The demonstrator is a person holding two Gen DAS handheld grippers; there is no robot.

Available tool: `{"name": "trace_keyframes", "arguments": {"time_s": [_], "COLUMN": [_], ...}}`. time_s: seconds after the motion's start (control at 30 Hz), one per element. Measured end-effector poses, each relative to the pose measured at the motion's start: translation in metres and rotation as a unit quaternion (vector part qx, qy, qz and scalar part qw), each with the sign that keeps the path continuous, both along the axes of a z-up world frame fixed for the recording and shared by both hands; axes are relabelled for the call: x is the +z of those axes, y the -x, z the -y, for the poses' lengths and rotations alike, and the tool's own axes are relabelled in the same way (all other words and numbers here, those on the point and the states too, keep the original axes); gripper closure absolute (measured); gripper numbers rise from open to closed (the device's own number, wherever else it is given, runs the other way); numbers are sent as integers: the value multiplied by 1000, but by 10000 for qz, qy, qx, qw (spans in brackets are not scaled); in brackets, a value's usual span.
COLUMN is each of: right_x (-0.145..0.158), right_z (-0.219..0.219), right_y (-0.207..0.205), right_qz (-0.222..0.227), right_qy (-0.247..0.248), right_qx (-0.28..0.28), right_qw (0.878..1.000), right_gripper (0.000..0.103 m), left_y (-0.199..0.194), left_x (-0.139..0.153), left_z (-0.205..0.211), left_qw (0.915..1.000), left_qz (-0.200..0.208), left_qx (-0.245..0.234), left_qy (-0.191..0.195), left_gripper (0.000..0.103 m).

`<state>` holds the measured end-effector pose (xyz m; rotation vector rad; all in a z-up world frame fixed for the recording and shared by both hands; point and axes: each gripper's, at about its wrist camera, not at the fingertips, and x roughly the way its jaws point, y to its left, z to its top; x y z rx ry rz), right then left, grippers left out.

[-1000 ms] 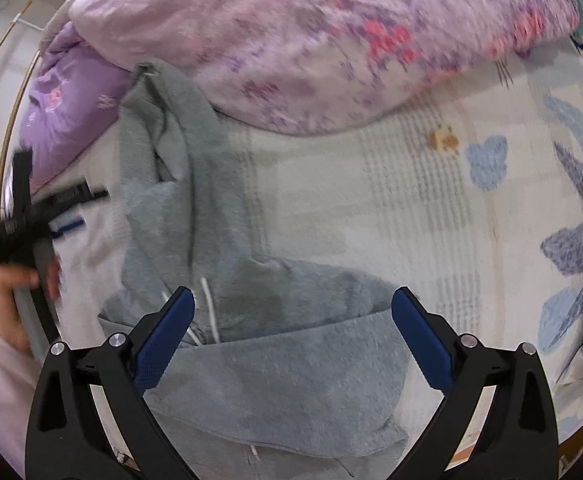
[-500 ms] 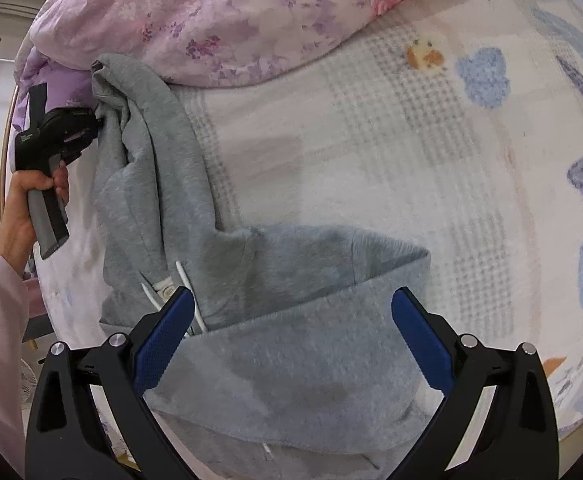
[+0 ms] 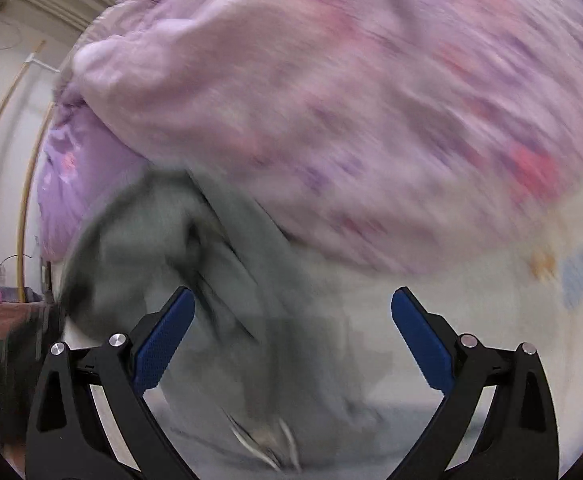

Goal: Fold large clothes
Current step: 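Move both tools to the hoodie hood and grasp its edge, then lift the hood with both tools and fold it onto the hoodie body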

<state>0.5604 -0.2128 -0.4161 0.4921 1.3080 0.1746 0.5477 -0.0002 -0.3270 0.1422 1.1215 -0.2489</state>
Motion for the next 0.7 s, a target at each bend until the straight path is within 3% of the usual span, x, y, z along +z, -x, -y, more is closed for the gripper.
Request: {"name": "trace_keyframes", "arguments": {"time_s": [0.1, 0.17, 0.2, 0.23, 0.27, 0.33, 0.43, 0.57, 0.7], "right_x": [-2, -13, -20, -25, -30, -30, 4, 47, 93], "right_z": [-27, -40, -44, -45, -46, -45, -48, -43, -40], "right_y": [-21, -31, -35, -35, -34, -22, 6, 41, 79], "right_qz": [215, 45, -61, -26, -105, -294, 208, 461, 735], "right_qy": [263, 433, 536, 440, 266, 28, 386, 290, 379], "right_qx": [275, 377, 332, 226, 176, -24, 89, 208, 439], "right_qw": [9990, 9983, 9980, 9988, 9994, 9996, 9990, 9983, 9956], "right_gripper": [8, 8, 15, 60, 97, 97, 97, 97, 97], "left_y": [27, 42, 46, 53, 55, 64, 75, 96, 121], "left_x": [28, 43, 47, 51, 52, 52, 56, 65, 75], "left_z": [10, 13, 14, 14, 10, -2, -17, -42, -45], "left_qw": [9994, 9983, 9980, 9980, 9983, 9995, 9996, 9992, 9982], "left_qz": [150, 243, 264, 289, 264, 133, 190, 75, 53], "left_qx": [-292, -508, -550, -551, -518, -269, -103, 365, 517], "left_qy": [136, 164, 154, 98, 49, 38, -179, -107, -291], "left_gripper": [98, 98, 98, 98, 98, 98, 98, 98, 98]}}
